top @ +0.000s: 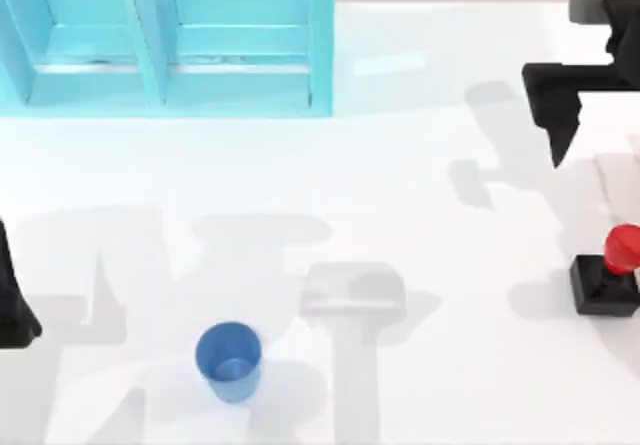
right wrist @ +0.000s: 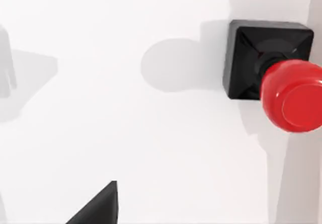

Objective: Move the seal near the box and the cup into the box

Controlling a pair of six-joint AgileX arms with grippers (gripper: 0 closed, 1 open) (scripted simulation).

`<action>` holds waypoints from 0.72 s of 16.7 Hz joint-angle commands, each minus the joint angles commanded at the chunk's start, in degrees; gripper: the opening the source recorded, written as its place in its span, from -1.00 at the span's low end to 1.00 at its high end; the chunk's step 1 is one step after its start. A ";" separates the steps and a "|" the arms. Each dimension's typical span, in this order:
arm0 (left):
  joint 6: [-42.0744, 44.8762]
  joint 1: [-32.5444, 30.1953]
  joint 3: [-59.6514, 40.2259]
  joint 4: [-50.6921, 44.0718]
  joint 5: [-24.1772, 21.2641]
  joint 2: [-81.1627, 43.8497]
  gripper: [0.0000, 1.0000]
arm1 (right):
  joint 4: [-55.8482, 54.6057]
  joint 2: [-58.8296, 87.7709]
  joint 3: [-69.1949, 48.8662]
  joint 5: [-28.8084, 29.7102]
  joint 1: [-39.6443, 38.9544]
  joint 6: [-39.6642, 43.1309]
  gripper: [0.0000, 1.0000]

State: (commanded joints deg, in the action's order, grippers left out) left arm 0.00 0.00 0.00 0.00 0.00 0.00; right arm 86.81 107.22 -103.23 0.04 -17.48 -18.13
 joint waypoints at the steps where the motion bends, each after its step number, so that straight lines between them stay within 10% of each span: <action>1: 0.00 0.00 0.00 0.00 0.00 0.00 1.00 | -0.36 2.05 -1.58 0.01 -3.03 -3.10 1.00; 12: 0.00 0.00 0.00 0.00 0.00 0.00 1.00 | -7.00 22.99 -16.55 0.15 -39.86 -40.37 1.00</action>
State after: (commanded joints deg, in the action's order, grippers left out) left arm 0.00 0.00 0.00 0.00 0.00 0.00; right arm 79.80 130.21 -119.78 0.19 -57.33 -58.50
